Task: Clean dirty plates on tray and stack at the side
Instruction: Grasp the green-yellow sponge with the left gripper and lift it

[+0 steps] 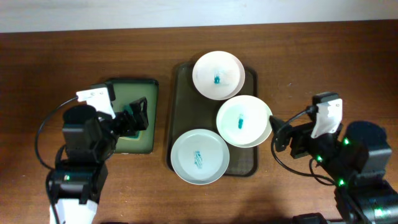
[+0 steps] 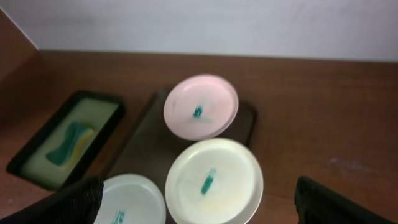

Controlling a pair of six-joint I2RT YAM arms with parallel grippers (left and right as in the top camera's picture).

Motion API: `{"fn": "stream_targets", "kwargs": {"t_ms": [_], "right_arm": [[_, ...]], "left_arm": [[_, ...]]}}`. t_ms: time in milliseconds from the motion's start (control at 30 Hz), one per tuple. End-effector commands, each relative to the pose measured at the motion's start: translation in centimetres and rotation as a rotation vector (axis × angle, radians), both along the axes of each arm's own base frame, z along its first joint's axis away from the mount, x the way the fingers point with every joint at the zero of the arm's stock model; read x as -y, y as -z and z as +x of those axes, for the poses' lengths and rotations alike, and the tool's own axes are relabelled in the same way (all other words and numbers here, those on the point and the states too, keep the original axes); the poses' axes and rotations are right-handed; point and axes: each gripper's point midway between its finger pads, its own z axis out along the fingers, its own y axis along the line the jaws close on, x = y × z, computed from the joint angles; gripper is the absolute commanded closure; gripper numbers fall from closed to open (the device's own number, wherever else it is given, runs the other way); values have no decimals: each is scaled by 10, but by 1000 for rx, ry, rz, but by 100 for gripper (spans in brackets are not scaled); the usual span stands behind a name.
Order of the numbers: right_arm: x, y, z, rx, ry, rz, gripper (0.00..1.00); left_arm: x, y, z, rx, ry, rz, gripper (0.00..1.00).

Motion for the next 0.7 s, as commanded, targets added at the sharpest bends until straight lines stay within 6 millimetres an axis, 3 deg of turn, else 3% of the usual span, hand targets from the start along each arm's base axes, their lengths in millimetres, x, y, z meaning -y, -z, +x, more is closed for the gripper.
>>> {"fn": "stream_targets", "kwargs": {"t_ms": [0, 67, 133, 200, 267, 300, 367, 433, 467, 500, 533, 567, 667], "right_arm": [[-29, 4, 2, -69, -161, 89, 2], [-39, 14, 6, -120, -208, 119, 2], [-39, 26, 12, -176, -207, 122, 2], [-40, 44, 15, -269, -180, 153, 2], [-40, 60, 16, -343, -174, 154, 2], [-40, 66, 15, -376, -171, 154, 8], [-40, 74, 14, -413, -167, 154, 9], [-40, 77, 16, -425, -166, 154, 13], [-40, 78, 16, -431, -166, 154, 16], [-40, 79, 16, -435, -165, 154, 18], [-40, 81, 17, -442, -164, 154, 20], [-40, 83, 18, -447, -164, 153, 22], [-40, 89, 19, -473, -162, 154, 40]], "left_arm": [[-2, 2, 6, -15, 14, 41, 1], [-8, 14, 3, -62, -4, 83, 0], [-25, 50, 0, -207, -76, 149, 10], [-25, 101, -3, -401, -62, 167, 14], [-26, 135, 0, -518, -58, 176, 14], [-30, 153, 5, -588, -60, 183, 16], [-32, 165, 21, -650, -21, 221, 22], [-31, 174, 43, -710, 35, 266, 22], [-34, 187, 44, -752, 33, 282, 20], [-39, 198, 43, -785, 19, 307, 12], [-44, 210, 46, -801, 1, 334, 15], [-44, 216, 53, -789, 0, 334, 35], [-44, 242, 55, -830, 7, 336, 64]]}}
